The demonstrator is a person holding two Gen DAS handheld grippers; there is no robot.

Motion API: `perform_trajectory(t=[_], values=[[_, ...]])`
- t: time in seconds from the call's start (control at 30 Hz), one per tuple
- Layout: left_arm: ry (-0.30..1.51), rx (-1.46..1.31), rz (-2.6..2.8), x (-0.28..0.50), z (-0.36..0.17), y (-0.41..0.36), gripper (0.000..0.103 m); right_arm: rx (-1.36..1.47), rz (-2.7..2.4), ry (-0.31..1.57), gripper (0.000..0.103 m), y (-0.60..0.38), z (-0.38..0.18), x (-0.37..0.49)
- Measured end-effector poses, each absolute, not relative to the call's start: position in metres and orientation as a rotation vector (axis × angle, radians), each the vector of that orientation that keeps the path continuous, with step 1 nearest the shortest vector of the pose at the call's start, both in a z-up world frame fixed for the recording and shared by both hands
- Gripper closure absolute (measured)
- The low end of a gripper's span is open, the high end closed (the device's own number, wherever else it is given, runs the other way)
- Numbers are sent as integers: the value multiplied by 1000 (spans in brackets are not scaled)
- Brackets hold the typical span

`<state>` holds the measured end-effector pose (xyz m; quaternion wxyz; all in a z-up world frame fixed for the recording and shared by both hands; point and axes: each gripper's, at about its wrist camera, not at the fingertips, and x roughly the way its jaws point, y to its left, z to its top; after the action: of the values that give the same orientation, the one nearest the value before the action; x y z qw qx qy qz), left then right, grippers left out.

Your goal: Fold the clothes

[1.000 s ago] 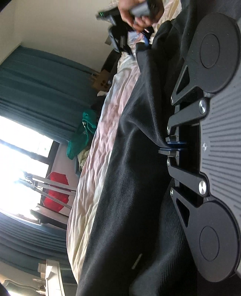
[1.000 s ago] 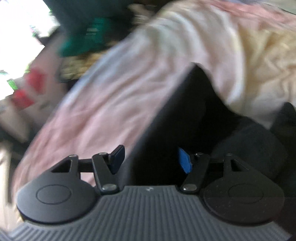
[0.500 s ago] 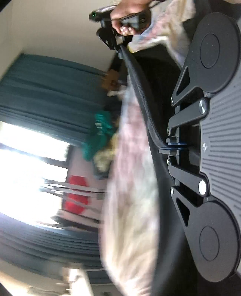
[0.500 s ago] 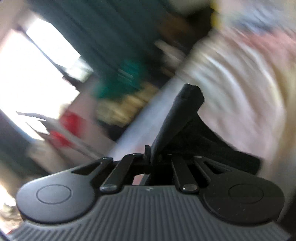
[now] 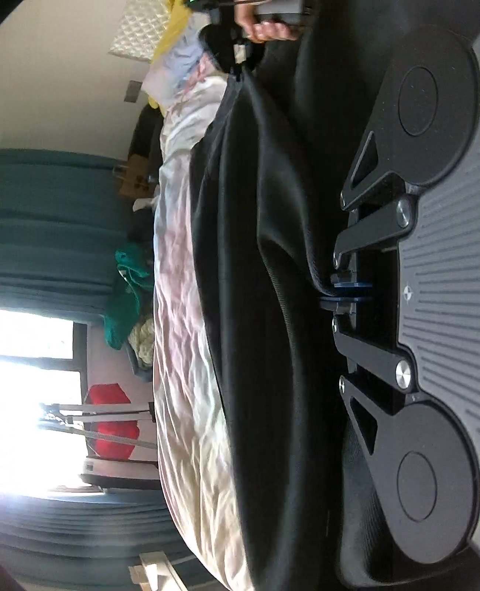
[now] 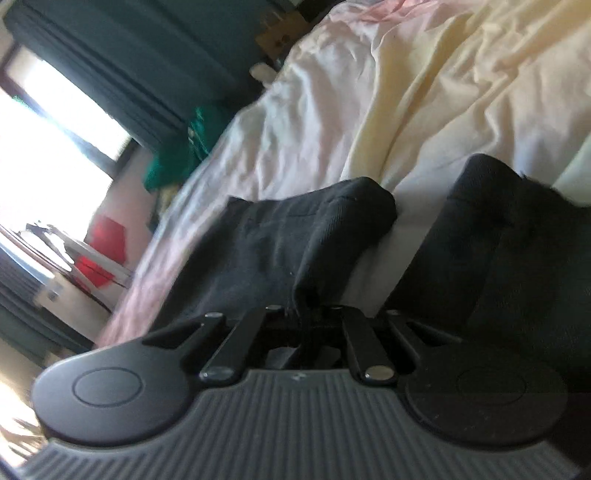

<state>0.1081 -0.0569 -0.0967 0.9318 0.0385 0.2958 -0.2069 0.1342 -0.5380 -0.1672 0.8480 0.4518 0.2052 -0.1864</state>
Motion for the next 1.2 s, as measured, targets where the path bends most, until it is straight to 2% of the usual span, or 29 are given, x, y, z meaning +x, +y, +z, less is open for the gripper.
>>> perform_trajectory(t=[0.13,0.37,0.47,0.63,0.73,0.77,0.83,0.9,0.93,0.97,1.03,1.2], values=[[627,42,-376,106,-81,-46,71,946,-352,432,94,-534,-156,122],[649,-58,-294,85,-45,-15,44,964,-334,403,94,-531,-121,70],[625,-47,-266,64,-31,-5,34,954,-339,390,94,-527,-106,39],[586,-34,-268,22,-20,13,21,779,-377,402,94,-506,-74,5],[596,-21,-277,2,-21,22,21,759,-428,404,91,-499,-65,-22],[608,-18,-274,-4,-21,25,20,776,-431,389,86,-499,-63,-31],[625,-23,-264,-12,-18,28,18,840,-417,338,67,-505,-61,-48],[634,-32,-258,-16,-20,29,14,879,-448,283,28,-510,-60,-63],[637,-37,-256,-18,-21,29,11,895,-469,254,19,-513,-60,-70],[641,-42,-253,-20,-22,29,6,895,-505,242,15,-515,-60,-74],[649,-52,-248,-23,-24,29,1,872,-597,238,16,-517,-63,-80],[668,-77,-236,-32,-29,29,0,878,-705,307,17,-525,-82,-73]])
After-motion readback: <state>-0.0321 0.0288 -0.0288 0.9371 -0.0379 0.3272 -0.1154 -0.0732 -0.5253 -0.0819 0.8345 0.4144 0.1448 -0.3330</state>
